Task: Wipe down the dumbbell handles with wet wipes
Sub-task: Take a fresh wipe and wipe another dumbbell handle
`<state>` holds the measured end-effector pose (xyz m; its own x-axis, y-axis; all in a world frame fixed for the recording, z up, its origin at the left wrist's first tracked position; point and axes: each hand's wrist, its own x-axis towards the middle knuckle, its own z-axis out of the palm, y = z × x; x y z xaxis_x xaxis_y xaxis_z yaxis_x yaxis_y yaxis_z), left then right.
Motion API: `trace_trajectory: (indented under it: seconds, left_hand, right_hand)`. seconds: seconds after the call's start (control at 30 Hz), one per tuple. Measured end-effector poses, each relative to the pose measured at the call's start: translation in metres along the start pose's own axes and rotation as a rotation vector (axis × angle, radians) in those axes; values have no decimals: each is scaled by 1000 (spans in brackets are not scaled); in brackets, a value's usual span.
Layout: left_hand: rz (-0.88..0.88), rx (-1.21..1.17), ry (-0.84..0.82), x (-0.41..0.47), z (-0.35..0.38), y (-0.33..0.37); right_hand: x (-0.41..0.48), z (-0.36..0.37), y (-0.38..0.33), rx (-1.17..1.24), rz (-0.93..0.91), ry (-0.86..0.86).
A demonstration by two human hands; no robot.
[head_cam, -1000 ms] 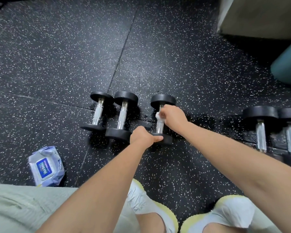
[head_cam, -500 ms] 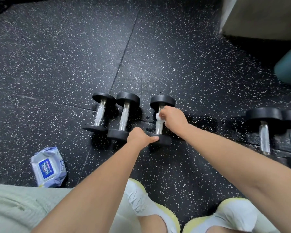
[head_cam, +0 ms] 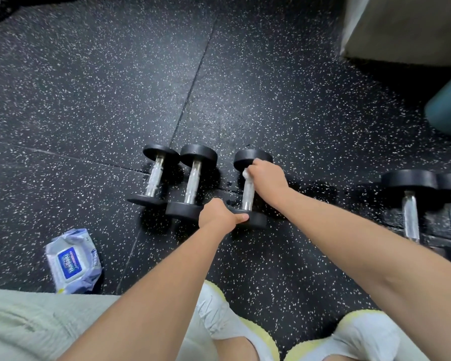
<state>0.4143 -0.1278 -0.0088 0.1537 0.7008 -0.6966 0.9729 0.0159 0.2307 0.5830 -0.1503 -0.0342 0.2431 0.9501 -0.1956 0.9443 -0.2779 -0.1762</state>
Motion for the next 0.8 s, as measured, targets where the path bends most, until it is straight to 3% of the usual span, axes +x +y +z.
trace_trajectory:
  seconds: [0.07,0.3,0.53,0.73,0.8]
  left_hand:
    - [-1,6,-5,2,-1,1]
    - [-1,-10,-23,3,-4,-3]
    - [16,14,-1,-1,-3,1]
    - [55,2,32,-5,-7,-5]
    - [49,-6,15,-3,-8,-6]
  right_hand:
    - [-3,0,-6,-31,8,13]
    - [-34,13,-8,-68,-225,-93]
    - [0,-3,-13,-82,27,-34]
    - [-35,0,-13,-95,-240,-161]
    - [-23,-2,-9,-113,-215,-139]
